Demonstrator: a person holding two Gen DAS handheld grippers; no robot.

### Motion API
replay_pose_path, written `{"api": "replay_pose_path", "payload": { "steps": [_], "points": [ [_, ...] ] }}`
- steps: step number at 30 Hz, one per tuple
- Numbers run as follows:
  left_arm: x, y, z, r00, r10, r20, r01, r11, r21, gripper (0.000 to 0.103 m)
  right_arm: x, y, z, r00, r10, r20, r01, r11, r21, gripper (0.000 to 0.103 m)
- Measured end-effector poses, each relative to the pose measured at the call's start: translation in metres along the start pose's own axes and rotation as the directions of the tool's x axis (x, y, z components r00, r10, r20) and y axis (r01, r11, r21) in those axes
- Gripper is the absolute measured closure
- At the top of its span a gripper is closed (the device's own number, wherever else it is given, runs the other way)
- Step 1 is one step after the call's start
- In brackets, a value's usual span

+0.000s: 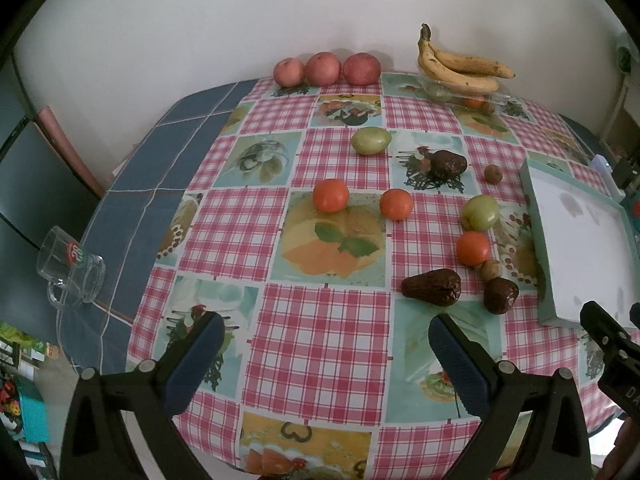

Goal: Organize fruits

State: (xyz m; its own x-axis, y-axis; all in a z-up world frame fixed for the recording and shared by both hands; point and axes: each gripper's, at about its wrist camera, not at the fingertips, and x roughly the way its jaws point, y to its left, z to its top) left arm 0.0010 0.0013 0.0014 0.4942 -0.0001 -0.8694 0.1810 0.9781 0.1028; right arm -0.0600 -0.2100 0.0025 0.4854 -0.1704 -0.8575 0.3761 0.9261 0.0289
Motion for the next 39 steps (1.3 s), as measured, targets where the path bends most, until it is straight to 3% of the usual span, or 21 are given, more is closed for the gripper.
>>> {"api": "replay_pose_path", "payload": {
  "steps": [39],
  "points": [
    [0.0043,0.0058,-0.0029,1.0,-0.002,-0.009,0.001,1.0,-0.021,0.0,0.0009,-0.0006,0.0003,1.0,0.003,-0.004,-0.003,1.0,0.002,0.0]
  ]
}}
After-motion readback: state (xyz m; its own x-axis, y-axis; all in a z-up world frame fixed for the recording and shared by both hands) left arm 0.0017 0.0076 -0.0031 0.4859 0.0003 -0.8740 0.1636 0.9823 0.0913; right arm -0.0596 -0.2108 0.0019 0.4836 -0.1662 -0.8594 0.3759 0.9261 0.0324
